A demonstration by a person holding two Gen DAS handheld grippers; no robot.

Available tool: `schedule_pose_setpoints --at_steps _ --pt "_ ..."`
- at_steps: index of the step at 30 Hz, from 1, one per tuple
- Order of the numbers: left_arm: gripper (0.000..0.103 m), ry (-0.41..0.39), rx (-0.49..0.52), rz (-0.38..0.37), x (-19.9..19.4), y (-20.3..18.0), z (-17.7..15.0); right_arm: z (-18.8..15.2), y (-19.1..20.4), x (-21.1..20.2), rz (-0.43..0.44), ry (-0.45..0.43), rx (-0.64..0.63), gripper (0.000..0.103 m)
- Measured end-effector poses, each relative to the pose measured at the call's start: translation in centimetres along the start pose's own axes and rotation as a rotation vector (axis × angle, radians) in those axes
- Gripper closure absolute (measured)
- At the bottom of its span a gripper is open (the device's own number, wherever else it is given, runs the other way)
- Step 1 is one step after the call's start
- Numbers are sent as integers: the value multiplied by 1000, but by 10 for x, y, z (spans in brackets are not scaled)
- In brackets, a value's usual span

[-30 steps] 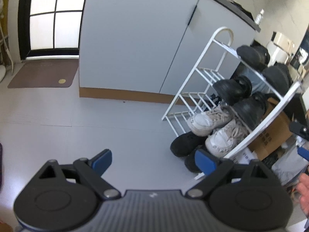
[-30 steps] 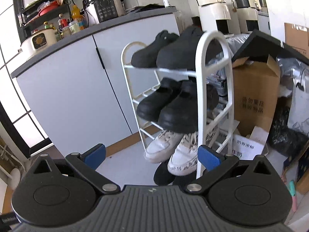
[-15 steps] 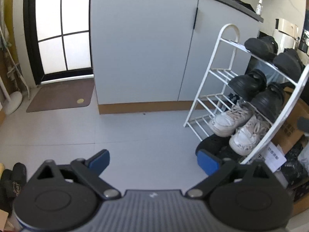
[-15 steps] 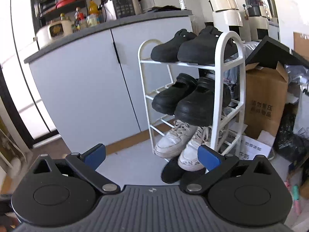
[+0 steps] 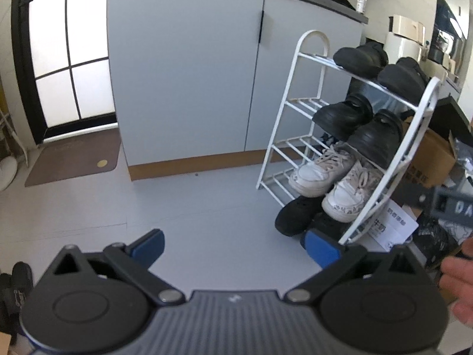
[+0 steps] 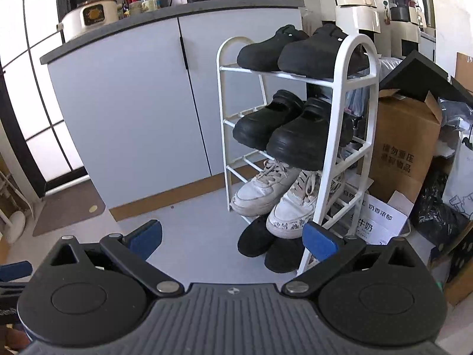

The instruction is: Organize scattered shoes

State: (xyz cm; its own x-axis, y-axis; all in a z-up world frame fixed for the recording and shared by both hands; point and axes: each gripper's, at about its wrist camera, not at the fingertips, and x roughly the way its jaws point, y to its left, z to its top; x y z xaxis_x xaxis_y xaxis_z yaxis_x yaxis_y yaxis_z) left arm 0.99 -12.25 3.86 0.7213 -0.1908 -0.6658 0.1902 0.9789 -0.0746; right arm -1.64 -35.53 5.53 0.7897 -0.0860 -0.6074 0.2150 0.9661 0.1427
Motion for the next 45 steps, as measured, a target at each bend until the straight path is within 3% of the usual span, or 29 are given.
schedule_pose_setpoints --at_steps 8,22,30,45 --pt "0 16 1 39 3 9 -5 -11 11 6 59 66 -30 0" --pt "0 68 21 63 18 17 -10 -12 16 6 19 77 -14 0" --pt "0 25 -5 5 5 13 -7 -18 11 8 35 109 9 0" --pt "0 32 -14 18 2 19 -5 -20 13 10 38 125 0 0"
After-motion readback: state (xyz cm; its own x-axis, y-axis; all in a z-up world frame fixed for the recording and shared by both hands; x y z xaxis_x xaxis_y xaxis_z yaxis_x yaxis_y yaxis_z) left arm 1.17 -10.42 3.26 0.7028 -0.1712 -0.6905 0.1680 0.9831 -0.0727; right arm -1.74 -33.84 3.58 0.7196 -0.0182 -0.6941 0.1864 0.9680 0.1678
